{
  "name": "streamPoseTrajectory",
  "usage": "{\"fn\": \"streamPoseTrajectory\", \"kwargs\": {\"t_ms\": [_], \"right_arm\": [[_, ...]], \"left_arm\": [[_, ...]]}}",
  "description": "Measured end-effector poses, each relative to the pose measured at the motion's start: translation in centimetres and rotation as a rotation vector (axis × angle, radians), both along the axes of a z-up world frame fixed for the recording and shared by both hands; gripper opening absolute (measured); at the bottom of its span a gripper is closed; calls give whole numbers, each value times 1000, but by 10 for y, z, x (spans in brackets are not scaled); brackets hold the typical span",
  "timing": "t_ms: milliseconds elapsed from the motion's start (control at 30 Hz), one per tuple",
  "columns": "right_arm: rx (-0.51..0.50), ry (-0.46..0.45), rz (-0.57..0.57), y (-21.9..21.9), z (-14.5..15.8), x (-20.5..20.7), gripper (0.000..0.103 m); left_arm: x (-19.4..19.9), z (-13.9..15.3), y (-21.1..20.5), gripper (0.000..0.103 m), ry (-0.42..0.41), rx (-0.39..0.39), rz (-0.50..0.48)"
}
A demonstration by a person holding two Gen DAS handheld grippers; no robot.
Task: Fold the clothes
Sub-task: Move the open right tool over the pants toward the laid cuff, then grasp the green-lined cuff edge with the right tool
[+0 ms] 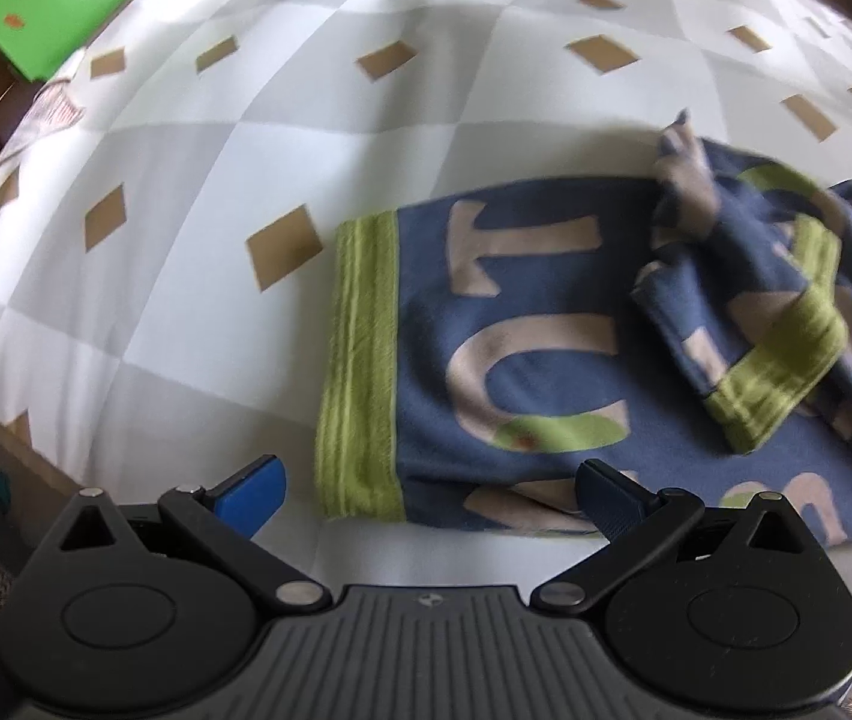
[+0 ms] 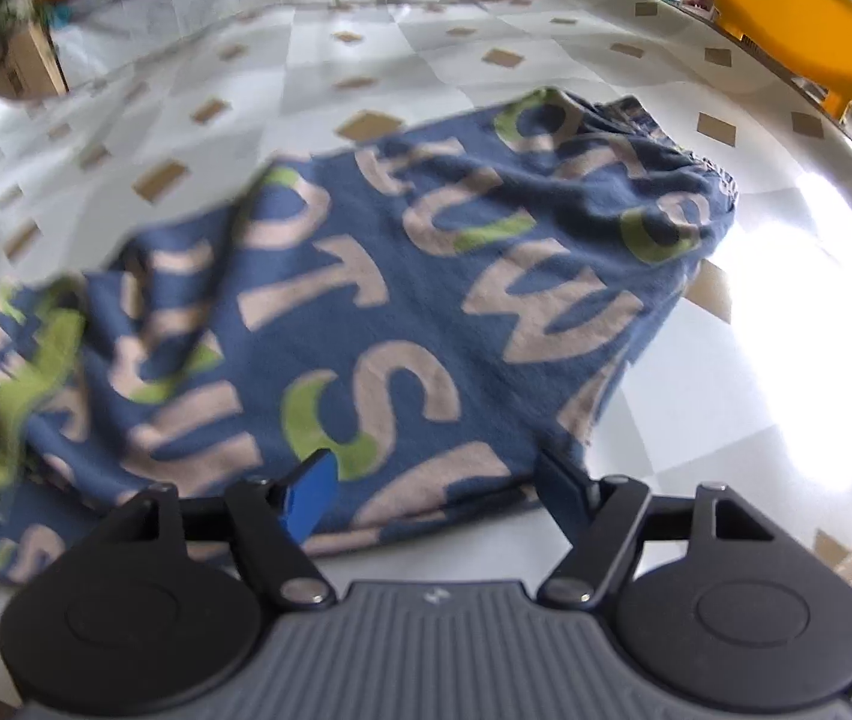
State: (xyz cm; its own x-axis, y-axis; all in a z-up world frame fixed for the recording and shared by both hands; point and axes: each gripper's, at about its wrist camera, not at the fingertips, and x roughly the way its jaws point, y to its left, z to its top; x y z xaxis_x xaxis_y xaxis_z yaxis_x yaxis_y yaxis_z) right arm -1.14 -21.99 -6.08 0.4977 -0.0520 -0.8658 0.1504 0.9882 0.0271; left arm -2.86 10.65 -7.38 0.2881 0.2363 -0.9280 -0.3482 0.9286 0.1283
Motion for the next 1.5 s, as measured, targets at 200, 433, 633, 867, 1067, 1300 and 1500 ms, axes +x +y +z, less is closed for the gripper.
{"fn": "streamPoseTrajectory", "kwargs": {"t_ms": [200,433,633,867,1067,1300,1500], "right_arm": [[199,-88,36,1,14,-8,65],[464,-66,120,21,12,0,54],[562,-31,261,62,12,1,52],[646,25,282,88,0,1,52],[677,53,219,97,-14,7,52],[726,80,161,113,-29,17,52],[718,83,107,121,-38,20,53]], "left_arm": [[-1,12,-3,103,-64,-2,-5],[8,24,-9,103,-68,-25,-35],[32,40,-1,103,-43,-43,-52],[45,54,7,103,-37,-22,-101],[39,46,16,103,-19,-36,-24],[33,53,31,103,-67,-97,48],[32,60,39,103,-94,-118,84]]}}
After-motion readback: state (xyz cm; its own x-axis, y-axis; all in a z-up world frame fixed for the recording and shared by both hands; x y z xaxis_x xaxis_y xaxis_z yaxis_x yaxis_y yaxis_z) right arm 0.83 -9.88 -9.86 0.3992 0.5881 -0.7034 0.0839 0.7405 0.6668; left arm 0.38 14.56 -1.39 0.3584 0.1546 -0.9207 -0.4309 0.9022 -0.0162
